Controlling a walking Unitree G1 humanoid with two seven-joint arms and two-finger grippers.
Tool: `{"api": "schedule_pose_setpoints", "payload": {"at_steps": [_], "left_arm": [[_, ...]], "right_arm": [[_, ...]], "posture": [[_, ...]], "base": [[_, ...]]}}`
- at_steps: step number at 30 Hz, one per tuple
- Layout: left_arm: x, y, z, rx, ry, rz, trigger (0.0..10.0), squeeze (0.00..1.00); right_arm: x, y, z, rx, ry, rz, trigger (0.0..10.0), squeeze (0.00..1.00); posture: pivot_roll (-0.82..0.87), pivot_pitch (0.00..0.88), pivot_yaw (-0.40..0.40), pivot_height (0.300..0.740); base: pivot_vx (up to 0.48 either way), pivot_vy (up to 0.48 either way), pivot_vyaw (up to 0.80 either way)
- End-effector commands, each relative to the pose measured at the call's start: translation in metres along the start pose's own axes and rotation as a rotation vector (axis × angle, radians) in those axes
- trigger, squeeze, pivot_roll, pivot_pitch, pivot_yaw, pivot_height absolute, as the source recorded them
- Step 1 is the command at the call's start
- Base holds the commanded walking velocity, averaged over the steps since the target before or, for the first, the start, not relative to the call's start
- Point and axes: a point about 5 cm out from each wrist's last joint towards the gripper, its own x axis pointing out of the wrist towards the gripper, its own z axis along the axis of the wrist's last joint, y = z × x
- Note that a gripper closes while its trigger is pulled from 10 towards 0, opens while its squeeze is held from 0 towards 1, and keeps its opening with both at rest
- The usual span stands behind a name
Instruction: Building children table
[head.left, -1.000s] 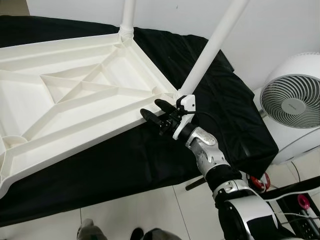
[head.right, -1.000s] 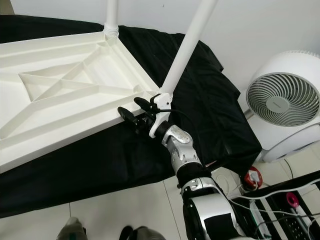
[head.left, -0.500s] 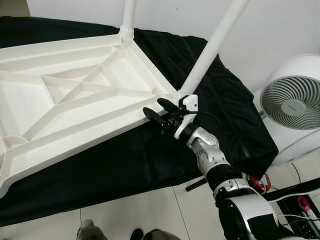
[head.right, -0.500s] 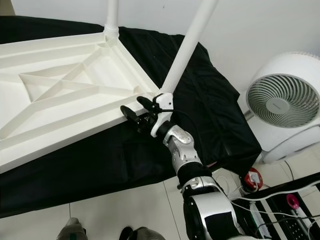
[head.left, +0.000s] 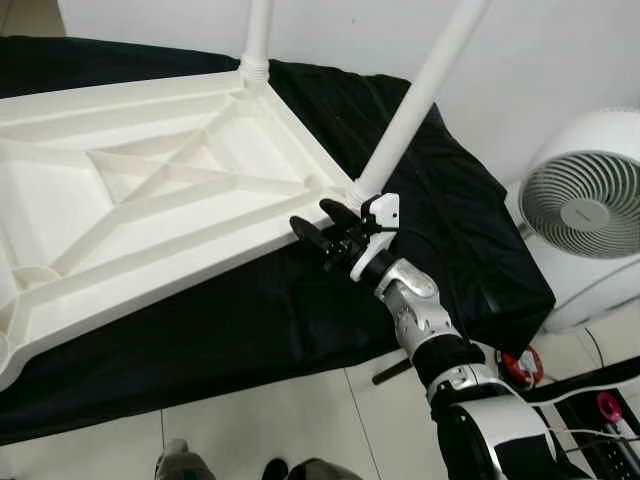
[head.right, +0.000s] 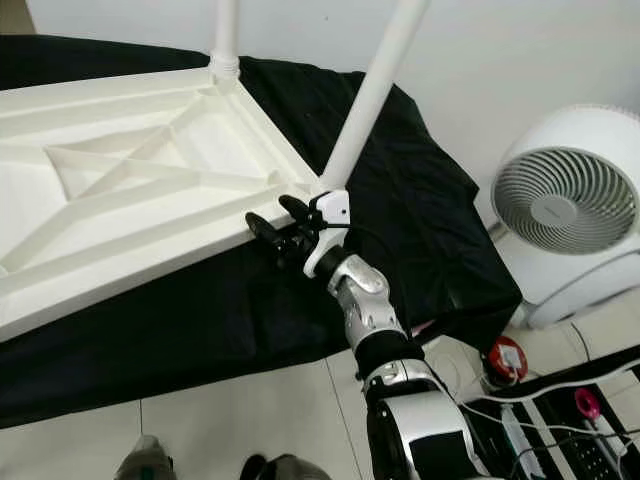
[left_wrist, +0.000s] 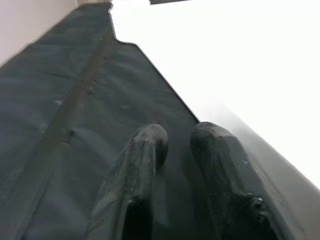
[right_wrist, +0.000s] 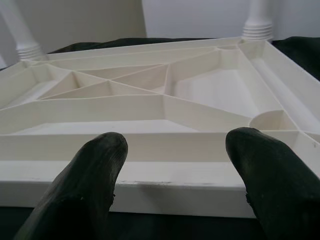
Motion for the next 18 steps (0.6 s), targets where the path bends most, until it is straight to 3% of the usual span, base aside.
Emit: {"api": "schedule_pose_setpoints", "payload": {"at_steps": [1,3,5,9,11,13,15,18], "left_arm": [[0.002,-0.019,-0.004,-0.018,0.010,-0.070,10.0,0.00],[0.004,-0.047,-0.007,-0.053,0.011,-0.165,10.0,0.00],[0.004,-0.047,-0.007,-0.053,0.011,-0.165,10.0,0.00],[0.008,-0.091,-0.008,-0.151,0.005,-0.273,10.0,0.00],[0.009,-0.096,-0.008,-0.162,0.004,-0.286,10.0,0.00],[0.011,-0.116,-0.005,-0.196,-0.008,-0.324,10.0,0.00],[0.011,-0.116,-0.005,-0.196,-0.008,-0.324,10.0,0.00],[0.013,-0.147,0.002,-0.258,-0.027,-0.372,10.0,0.00]], "right_arm": [[-0.007,-0.005,-0.002,-0.013,0.008,-0.033,10.0,0.00],[-0.009,-0.009,-0.001,-0.030,0.013,-0.076,10.0,0.00],[-0.009,-0.009,-0.001,-0.030,0.013,-0.076,10.0,0.00],[-0.008,-0.017,-0.005,-0.088,0.070,-0.228,10.0,0.00],[-0.008,-0.018,-0.005,-0.096,0.077,-0.248,10.0,0.00],[-0.009,-0.018,-0.007,-0.120,0.093,-0.276,10.0,0.00],[-0.009,-0.018,-0.007,-0.120,0.093,-0.276,10.0,0.00],[-0.011,-0.019,-0.011,-0.127,0.107,-0.312,10.0,0.00]], "posture": [[0.27,0.093,-0.186,0.740],[0.26,0.087,-0.179,0.740],[0.26,0.087,-0.179,0.740],[0.26,0.079,-0.162,0.740],[0.26,0.079,-0.162,0.740],[0.25,0.075,-0.147,0.740],[0.25,0.075,-0.147,0.740],[0.24,0.069,-0.132,0.740]], "base": [[0.000,0.000,0.00],[0.000,0.000,0.00],[0.000,0.000,0.00],[0.000,0.000,0.00],[0.000,0.000,0.00],[0.000,0.000,0.00],[0.000,0.000,0.00],[0.000,0.000,0.00]]}}
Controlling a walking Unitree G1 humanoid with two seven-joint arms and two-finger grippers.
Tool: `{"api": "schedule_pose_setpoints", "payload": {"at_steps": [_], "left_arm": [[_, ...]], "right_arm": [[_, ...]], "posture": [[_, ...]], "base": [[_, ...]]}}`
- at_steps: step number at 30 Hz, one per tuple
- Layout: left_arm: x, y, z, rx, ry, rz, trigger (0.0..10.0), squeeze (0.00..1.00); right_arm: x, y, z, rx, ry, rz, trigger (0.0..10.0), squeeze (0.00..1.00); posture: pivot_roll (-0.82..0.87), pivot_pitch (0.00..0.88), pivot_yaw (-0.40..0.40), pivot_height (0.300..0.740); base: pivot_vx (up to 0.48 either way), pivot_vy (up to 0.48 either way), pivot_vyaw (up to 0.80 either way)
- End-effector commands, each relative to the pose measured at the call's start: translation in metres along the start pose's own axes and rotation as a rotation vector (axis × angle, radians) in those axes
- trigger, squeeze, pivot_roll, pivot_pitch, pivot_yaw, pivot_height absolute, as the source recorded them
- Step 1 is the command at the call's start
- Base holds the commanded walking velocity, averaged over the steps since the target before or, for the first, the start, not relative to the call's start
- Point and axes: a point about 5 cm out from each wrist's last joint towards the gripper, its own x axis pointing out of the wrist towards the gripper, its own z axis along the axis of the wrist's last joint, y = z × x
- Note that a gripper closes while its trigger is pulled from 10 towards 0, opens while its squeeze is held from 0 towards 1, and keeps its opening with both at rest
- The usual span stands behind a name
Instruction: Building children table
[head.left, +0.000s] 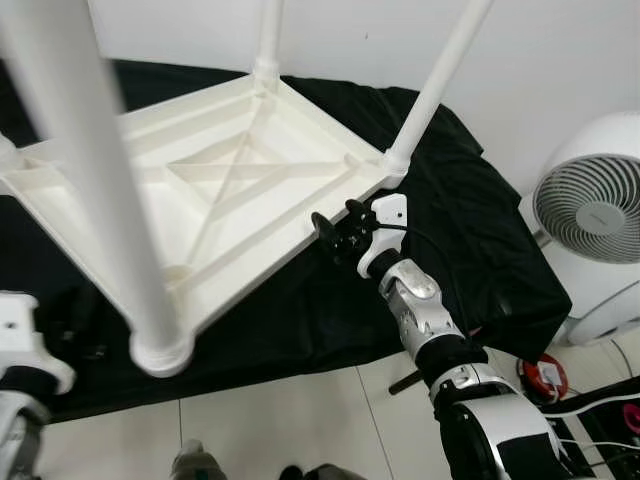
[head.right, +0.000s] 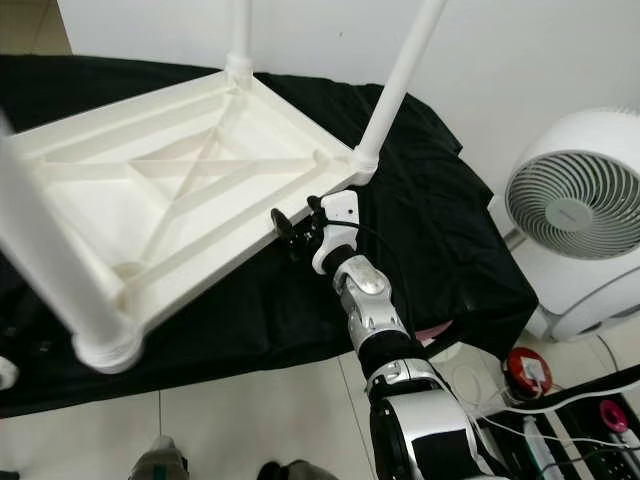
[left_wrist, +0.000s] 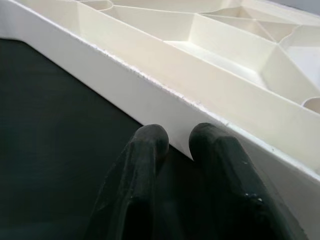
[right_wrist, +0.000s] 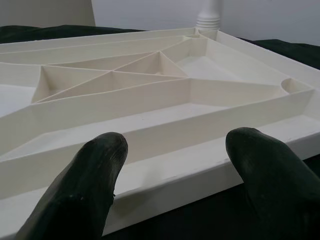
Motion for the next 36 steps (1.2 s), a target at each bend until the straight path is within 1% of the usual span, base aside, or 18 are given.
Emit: {"api": "schedule_pose_setpoints", "payload": {"at_steps": [1,3,6,10,12,20,23,25,26,28,29,30,31,32,33,34,35,36], "left_arm": [[0.015,-0.035,0.010,-0.042,-0.060,-0.104,10.0,0.00],[0.015,-0.035,0.010,-0.042,-0.060,-0.104,10.0,0.00],[0.024,-0.060,0.010,-0.091,-0.070,-0.162,10.0,0.00],[0.030,-0.068,0.009,-0.096,-0.070,-0.179,10.0,0.00],[0.033,-0.070,0.008,-0.102,-0.072,-0.178,10.0,0.00],[0.044,-0.069,0.002,-0.030,-0.036,-0.210,10.0,0.00],[0.050,-0.073,0.003,0.004,-0.040,-0.284,10.0,0.00],[0.050,-0.073,0.003,0.004,-0.040,-0.284,10.0,0.00],[0.052,-0.074,0.003,0.022,-0.048,-0.307,10.0,0.00],[0.052,-0.074,0.003,0.022,-0.048,-0.307,10.0,0.00],[0.054,-0.076,0.003,0.014,-0.049,-0.334,10.0,0.00],[0.054,-0.076,0.003,0.014,-0.049,-0.334,10.0,0.00],[0.057,-0.076,0.003,0.006,-0.051,-0.363,10.0,0.60],[0.057,-0.076,0.003,0.006,-0.051,-0.363,10.0,0.60],[0.059,-0.075,0.004,0.003,-0.055,-0.402,10.0,1.00],[0.060,-0.073,0.004,0.007,-0.055,-0.445,10.0,1.00],[0.060,-0.073,0.004,0.007,-0.055,-0.445,10.0,1.00],[0.061,-0.070,0.004,0.035,-0.052,-0.485,10.0,1.00]], "right_arm": [[-0.008,-0.007,-0.008,-0.010,0.029,-0.047,10.0,0.00],[-0.008,-0.007,-0.008,-0.010,0.029,-0.047,10.0,0.00],[-0.010,-0.009,-0.009,-0.015,0.034,-0.062,10.0,0.00],[-0.012,-0.012,-0.009,-0.032,0.031,-0.072,10.0,0.00],[-0.014,-0.013,-0.009,-0.040,0.029,-0.081,10.0,0.00],[-0.021,-0.017,-0.011,-0.050,0.015,-0.105,10.0,0.00],[-0.028,-0.020,-0.011,-0.047,-0.007,-0.118,10.0,0.00],[-0.028,-0.020,-0.011,-0.047,-0.007,-0.118,10.0,0.00],[-0.031,-0.021,-0.010,-0.043,-0.014,-0.124,10.0,0.11],[-0.031,-0.021,-0.010,-0.043,-0.014,-0.124,10.0,0.11],[-0.034,-0.023,-0.010,-0.032,-0.023,-0.126,10.0,0.81],[-0.034,-0.023,-0.010,-0.032,-0.023,-0.126,10.0,0.81],[-0.037,-0.025,-0.009,-0.025,-0.035,-0.126,10.0,1.00],[-0.037,-0.025,-0.009,-0.025,-0.035,-0.126,10.0,1.00],[-0.042,-0.026,-0.007,-0.021,-0.050,-0.124,10.0,1.00],[-0.047,-0.028,-0.004,-0.019,-0.066,-0.121,10.0,1.00],[-0.047,-0.028,-0.004,-0.019,-0.066,-0.121,10.0,1.00],[-0.052,-0.030,-0.002,-0.034,-0.073,-0.117,10.0,1.00]], "posture": [[0.24,0.066,-0.127,0.740],[0.24,0.066,-0.127,0.740],[0.22,0.054,-0.110,0.740],[0.20,0.045,-0.100,0.740],[0.20,0.044,-0.097,0.740],[0.18,0.025,-0.089,0.740],[0.16,0.013,-0.094,0.740],[0.16,0.013,-0.094,0.740],[0.15,0.011,-0.093,0.740],[0.15,0.011,-0.093,0.740],[0.14,0.010,-0.095,0.740],[0.14,0.010,-0.095,0.740],[0.12,0.010,-0.096,0.740],[0.12,0.010,-0.096,0.740],[0.11,0.010,-0.095,0.740],[0.10,0.014,-0.096,0.740],[0.10,0.014,-0.096,0.740],[0.10,0.015,-0.096,0.740]], "base": [[0.000,0.000,0.00],[0.000,0.000,0.00],[0.000,0.000,0.00],[0.000,0.000,0.00],[0.000,0.000,0.00],[0.000,0.000,0.00],[0.000,0.000,0.00],[0.000,0.000,0.00],[0.000,0.000,0.00],[0.000,0.000,0.00],[0.000,0.000,0.00],[0.000,0.000,0.00],[0.000,0.000,0.00],[0.000,0.000,0.00],[0.000,0.000,0.00],[0.000,0.000,0.00],[0.000,0.000,0.00],[0.000,0.000,0.00]]}}
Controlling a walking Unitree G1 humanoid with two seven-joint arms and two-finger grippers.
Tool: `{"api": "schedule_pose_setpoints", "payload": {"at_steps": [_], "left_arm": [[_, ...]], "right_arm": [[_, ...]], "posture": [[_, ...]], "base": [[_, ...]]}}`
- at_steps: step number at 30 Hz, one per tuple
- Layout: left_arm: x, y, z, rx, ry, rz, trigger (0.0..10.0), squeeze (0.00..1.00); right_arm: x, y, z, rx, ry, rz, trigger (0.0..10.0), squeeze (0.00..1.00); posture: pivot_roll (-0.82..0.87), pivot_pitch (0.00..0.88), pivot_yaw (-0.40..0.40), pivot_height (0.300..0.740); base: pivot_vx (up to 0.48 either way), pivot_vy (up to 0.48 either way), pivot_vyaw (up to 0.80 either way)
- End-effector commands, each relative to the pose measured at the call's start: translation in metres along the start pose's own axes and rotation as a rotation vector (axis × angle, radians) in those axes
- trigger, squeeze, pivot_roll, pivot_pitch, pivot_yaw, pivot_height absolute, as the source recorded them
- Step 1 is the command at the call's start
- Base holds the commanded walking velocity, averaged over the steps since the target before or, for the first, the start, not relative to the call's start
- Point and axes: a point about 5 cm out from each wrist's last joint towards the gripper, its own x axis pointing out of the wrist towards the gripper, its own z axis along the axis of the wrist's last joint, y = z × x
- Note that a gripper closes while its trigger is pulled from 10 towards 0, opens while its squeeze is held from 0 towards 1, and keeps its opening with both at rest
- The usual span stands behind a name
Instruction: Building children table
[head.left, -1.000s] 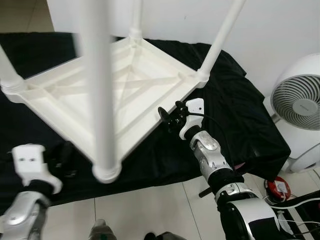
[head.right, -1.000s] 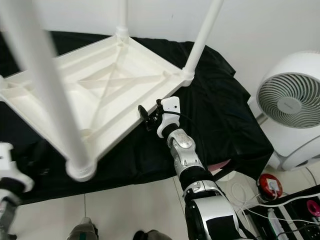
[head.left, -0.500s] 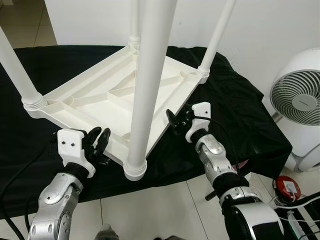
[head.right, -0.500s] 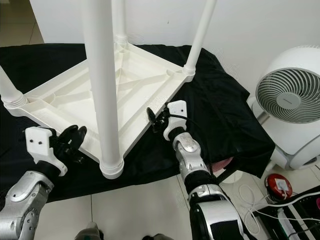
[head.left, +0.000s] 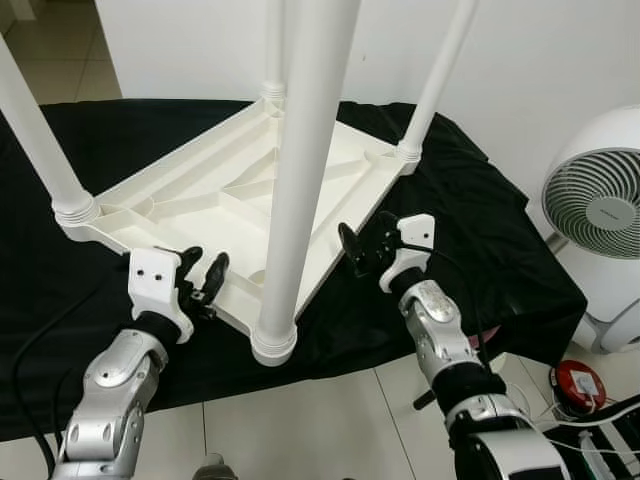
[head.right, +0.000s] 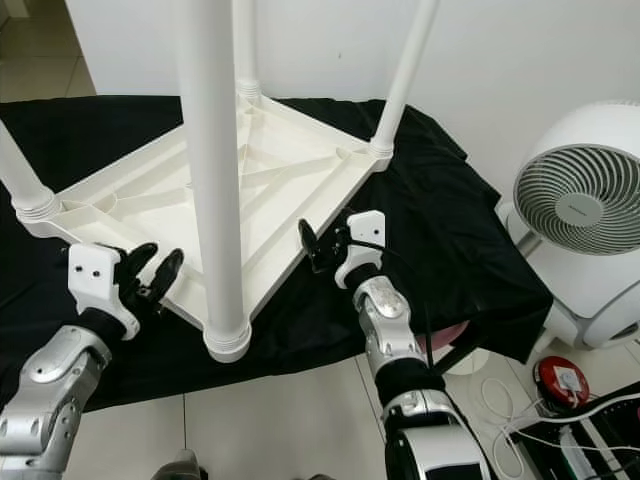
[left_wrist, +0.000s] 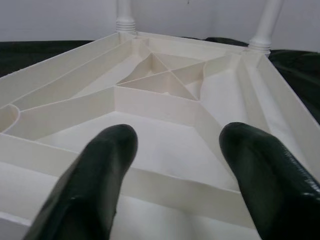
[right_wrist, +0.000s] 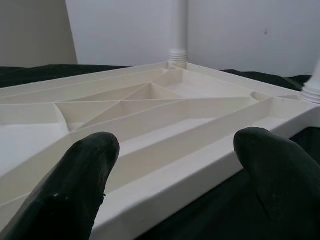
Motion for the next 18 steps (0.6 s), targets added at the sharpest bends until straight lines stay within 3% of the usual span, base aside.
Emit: {"api": "schedule_pose_setpoints", "payload": {"at_steps": [1,6,7,8,10,18], "left_arm": [[-0.002,-0.007,-0.001,0.029,0.008,-0.277,10.0,1.00],[-0.003,0.002,0.001,0.102,0.023,-0.357,10.0,1.00],[-0.003,0.004,0.001,0.117,0.029,-0.371,10.0,1.00],[-0.003,0.010,0.005,0.137,0.036,-0.419,10.0,0.00],[-0.003,0.010,0.005,0.137,0.036,-0.419,10.0,0.00],[-0.010,0.035,0.018,0.238,0.161,-0.671,10.0,0.00]], "right_arm": [[-0.008,-0.010,0.005,-0.015,-0.012,-0.013,10.0,1.00],[-0.016,-0.019,0.008,-0.060,-0.001,-0.015,10.0,1.00],[-0.018,-0.021,0.008,-0.073,0.003,-0.012,10.0,0.93],[-0.021,-0.024,0.010,-0.089,0.008,-0.006,10.0,0.00],[-0.021,-0.024,0.010,-0.089,0.008,-0.006,10.0,0.00],[-0.029,-0.033,0.015,-0.133,0.020,0.029,10.0,0.00]], "posture": [[0.09,0.015,-0.097,0.740],[0.08,0.020,-0.092,0.740],[0.08,0.020,-0.092,0.740],[0.07,0.020,-0.087,0.740],[0.07,0.020,-0.087,0.740],[0.06,0.027,-0.061,0.740]], "base": [[0.000,0.000,0.00],[0.000,0.000,0.00],[0.000,0.000,0.00],[0.000,0.000,0.00],[0.000,0.000,0.00],[0.000,0.000,0.00]]}}
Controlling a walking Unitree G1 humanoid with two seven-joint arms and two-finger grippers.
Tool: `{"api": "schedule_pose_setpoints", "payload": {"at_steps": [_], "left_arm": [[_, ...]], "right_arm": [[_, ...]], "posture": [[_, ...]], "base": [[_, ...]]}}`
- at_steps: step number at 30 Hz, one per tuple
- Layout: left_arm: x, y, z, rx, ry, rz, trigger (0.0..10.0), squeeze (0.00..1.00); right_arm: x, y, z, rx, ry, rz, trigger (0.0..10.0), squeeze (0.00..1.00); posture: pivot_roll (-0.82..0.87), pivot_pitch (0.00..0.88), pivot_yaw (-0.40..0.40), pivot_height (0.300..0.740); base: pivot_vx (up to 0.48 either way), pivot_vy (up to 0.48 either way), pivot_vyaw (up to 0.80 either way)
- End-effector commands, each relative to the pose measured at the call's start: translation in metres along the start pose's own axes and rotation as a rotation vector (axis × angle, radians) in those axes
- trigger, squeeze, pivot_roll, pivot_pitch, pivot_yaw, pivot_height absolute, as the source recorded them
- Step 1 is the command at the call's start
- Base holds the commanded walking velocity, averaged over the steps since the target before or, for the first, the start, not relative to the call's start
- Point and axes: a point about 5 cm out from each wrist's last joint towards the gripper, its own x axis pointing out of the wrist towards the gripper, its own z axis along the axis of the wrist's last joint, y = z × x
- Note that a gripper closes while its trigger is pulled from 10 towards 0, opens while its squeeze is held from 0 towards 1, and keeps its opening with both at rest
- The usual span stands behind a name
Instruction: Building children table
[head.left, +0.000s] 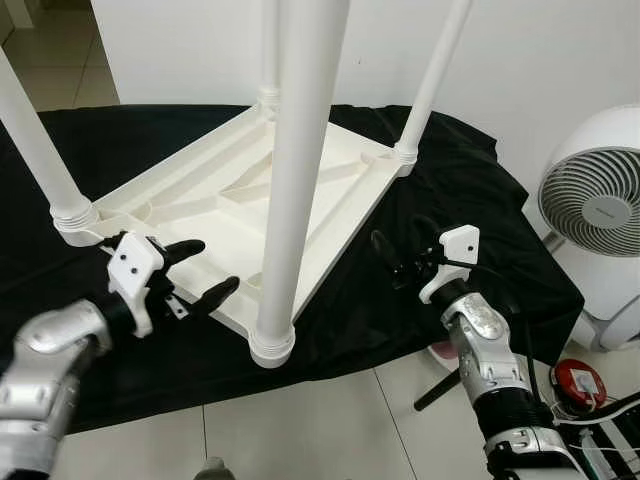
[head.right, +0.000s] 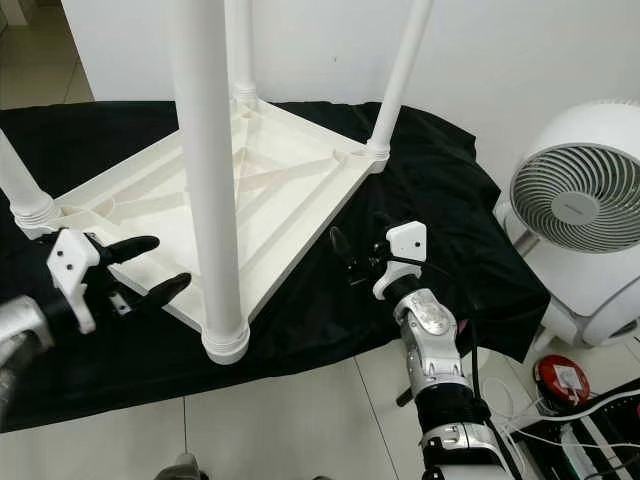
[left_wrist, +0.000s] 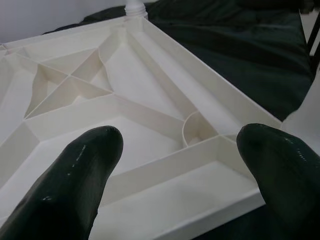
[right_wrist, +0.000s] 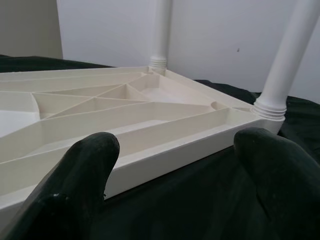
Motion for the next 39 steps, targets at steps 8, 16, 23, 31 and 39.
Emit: {"api": "schedule_pose_setpoints", "payload": {"at_steps": [8,16,23,31,39], "left_arm": [[-0.005,-0.007,-0.006,0.056,0.090,-0.169,10.0,0.00],[0.010,0.000,-0.019,0.156,0.155,-0.293,10.0,0.00],[0.029,0.010,-0.021,0.204,0.186,-0.330,10.0,0.00],[0.043,0.016,-0.028,0.252,0.233,-0.392,10.0,0.00],[0.035,0.021,-0.036,0.206,0.288,-0.441,10.0,0.00]], "right_arm": [[-0.006,0.005,-0.003,-0.004,0.027,0.019,10.0,0.00],[-0.008,0.011,0.001,0.002,0.015,0.028,10.0,0.00],[-0.012,0.006,0.005,-0.006,0.007,-0.006,10.0,0.00],[-0.016,0.002,0.008,-0.026,0.009,-0.026,10.0,0.00],[-0.020,-0.003,0.009,-0.046,0.014,-0.046,10.0,0.00]], "posture": [[0.06,0.034,-0.040,0.740],[0.03,0.042,-0.007,0.740],[0.00,0.045,0.015,0.740],[-0.02,0.047,0.029,0.740],[-0.02,0.048,0.044,0.740]], "base": [[0.000,0.000,0.00],[0.000,0.000,0.00],[0.000,0.000,0.00],[0.000,0.000,0.00],[0.000,0.000,0.00]]}}
